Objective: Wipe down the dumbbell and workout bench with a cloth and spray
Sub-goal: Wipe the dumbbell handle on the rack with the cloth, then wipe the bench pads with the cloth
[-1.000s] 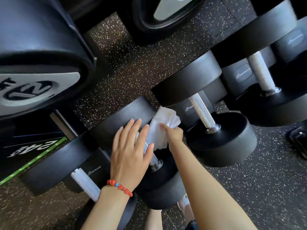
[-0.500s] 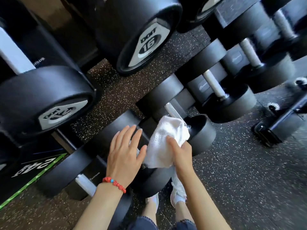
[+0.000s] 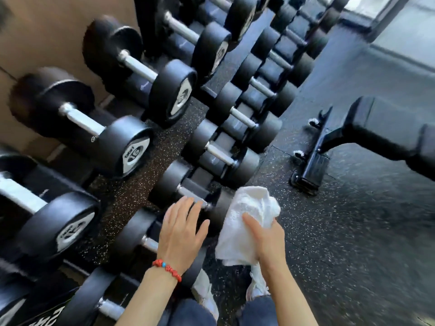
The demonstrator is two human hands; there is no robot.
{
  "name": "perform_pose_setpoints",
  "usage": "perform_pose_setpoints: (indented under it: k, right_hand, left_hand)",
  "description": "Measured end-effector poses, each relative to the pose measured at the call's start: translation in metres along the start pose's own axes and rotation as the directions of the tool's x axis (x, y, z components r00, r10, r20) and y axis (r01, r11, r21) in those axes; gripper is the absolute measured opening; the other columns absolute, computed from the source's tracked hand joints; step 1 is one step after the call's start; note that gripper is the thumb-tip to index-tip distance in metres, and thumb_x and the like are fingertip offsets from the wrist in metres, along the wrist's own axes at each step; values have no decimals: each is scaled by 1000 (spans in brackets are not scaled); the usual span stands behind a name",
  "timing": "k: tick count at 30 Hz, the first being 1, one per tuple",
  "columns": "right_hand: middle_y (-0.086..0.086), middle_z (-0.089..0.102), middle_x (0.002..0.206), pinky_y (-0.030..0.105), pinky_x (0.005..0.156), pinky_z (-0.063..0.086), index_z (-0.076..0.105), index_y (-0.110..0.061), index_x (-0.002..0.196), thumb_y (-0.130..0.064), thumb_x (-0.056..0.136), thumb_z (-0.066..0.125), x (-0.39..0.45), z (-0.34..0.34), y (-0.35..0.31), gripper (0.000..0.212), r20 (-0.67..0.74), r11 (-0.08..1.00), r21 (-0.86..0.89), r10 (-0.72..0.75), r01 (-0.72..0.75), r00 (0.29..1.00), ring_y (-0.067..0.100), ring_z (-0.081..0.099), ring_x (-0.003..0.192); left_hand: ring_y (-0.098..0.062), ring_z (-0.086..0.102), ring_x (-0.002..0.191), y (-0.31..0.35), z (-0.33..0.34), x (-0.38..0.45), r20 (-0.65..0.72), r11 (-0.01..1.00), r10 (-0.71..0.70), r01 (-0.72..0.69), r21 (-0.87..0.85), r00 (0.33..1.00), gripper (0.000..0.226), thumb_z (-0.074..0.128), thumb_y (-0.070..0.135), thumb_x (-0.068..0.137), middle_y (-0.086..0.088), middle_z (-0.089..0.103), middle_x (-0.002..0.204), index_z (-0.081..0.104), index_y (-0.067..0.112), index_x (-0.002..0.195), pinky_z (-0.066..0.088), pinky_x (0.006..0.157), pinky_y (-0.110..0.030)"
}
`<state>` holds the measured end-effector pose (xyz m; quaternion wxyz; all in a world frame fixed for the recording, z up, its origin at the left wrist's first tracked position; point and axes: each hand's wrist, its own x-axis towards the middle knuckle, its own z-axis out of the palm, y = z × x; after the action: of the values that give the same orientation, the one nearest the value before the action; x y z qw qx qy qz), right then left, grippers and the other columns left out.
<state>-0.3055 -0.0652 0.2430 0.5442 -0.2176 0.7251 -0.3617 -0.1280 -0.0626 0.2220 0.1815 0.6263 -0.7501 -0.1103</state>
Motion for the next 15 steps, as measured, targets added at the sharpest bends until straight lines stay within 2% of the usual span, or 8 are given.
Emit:
perform_pose_setpoints:
  k: [2,5,9,11,15]
  right_hand:
    - [1,67,88,42,78,54,61,-22,82,-19,77,73,-6,-25,-18,13,-42,999,38,-30,32,999,24,65,84]
    - [-3,65,88,33,67,52,60,-22,85,-21,81,69,-11,-73,-42,10,-82,993,70,-84,90,993,16,63,80]
    - [-4,63,87,24,57,44,59,-12,98,-24,82,67,-4,-147,-66,21,-154,986,101,-116,132,981,9,58,76]
    - [-4,64,87,24,58,46,60,-14,96,-23,82,67,4,-187,-74,18,-173,979,153,-107,134,979,9,60,77]
    - [0,67,89,32,68,52,60,-20,85,-20,80,69,23,-264,-88,10,-197,970,204,-94,134,976,15,64,81]
  left_hand:
    - [-28,48,115,25,-3,15,8,999,51,-51,-10,999,57,21,42,101,-19,63,117,58,3,118,38,94,-44]
    - [-32,57,111,69,-3,34,29,993,115,-114,-11,993,62,20,43,101,-16,64,117,64,1,115,37,94,-42]
    - [-27,52,111,134,9,61,20,979,201,-200,-34,979,55,23,43,101,-16,63,116,58,5,120,38,93,-43]
    - [-26,50,111,170,20,74,36,973,231,-230,-30,972,53,22,44,101,-15,64,115,55,6,121,38,92,-42]
    - [-29,58,108,243,48,102,79,968,251,-249,-34,965,62,21,45,100,-16,64,114,63,2,115,38,93,-41]
